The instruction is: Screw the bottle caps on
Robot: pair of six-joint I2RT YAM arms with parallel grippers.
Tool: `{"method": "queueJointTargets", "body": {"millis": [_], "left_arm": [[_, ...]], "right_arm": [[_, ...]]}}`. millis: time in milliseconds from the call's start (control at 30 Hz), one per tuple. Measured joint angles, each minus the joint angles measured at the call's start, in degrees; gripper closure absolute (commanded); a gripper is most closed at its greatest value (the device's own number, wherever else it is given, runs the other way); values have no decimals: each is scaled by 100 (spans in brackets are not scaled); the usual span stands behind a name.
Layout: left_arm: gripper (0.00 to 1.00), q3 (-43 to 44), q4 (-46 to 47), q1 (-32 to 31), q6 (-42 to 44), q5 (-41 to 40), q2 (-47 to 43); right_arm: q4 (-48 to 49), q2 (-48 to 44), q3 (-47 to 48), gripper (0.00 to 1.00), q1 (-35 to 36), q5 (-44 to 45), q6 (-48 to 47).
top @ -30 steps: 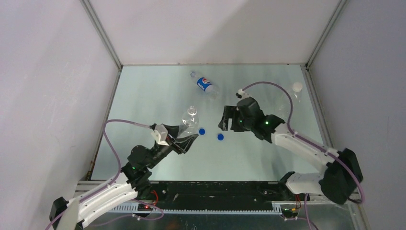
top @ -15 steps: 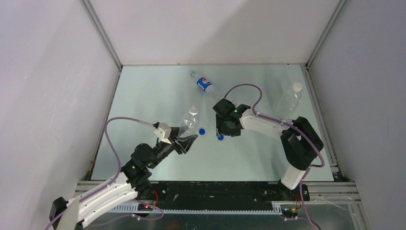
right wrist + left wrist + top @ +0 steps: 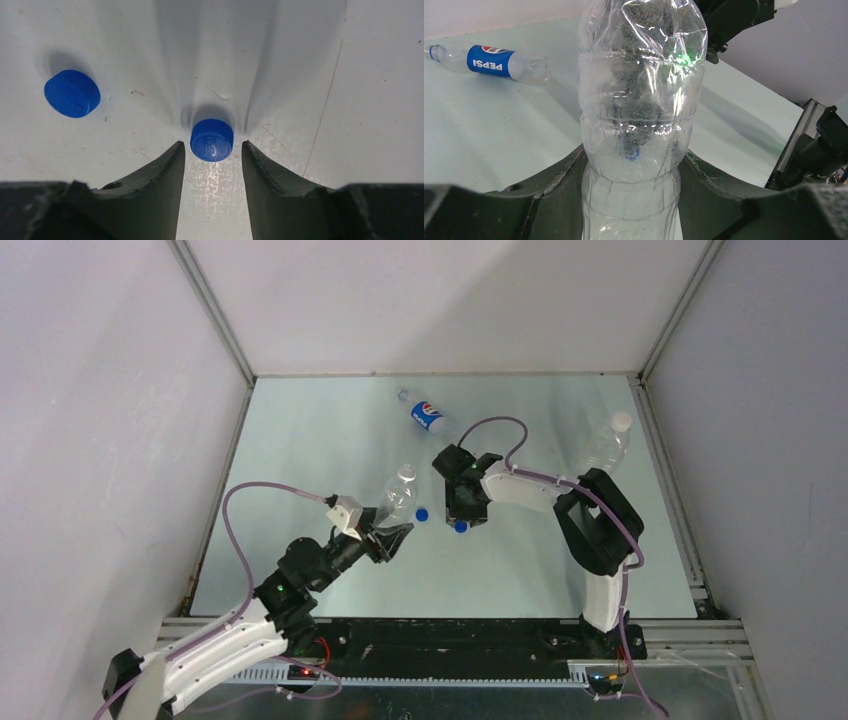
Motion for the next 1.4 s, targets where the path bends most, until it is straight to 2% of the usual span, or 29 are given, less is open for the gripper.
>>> {"method": "queueJointTargets", "body": {"millis": [267,533,633,733,867,1000,1233,1400], "left_arm": [[60,74,-94,0,-7,-7,2],[66,227,-225,0,-7,-2,105],[70,393,-474,0,15,-2,157],[72,669,-787,0,133,17,297],[78,999,-1137,74,385,138,551],[81,1180,-1335,498,529,697,835],[84,1657,-1475,1543,660,2559,1838],[84,2065,-1504,1847,857,3886,2420]], "right_arm": [[-68,219,98,60,2,-44,17],[-136,273,160,87,2,-61,-13],[-160,249,160,92,-4,-94,-111],[-212,70,160,94,-50,-197,-304],[-295,-612,160,97,-234,-433,-726],[-328,-1408,164,99,-542,-756,-1235],[-337,-2830,175,99,-1233,-1663,-2225],[-321,-3665,216,99,-1537,-2522,-2911]]}}
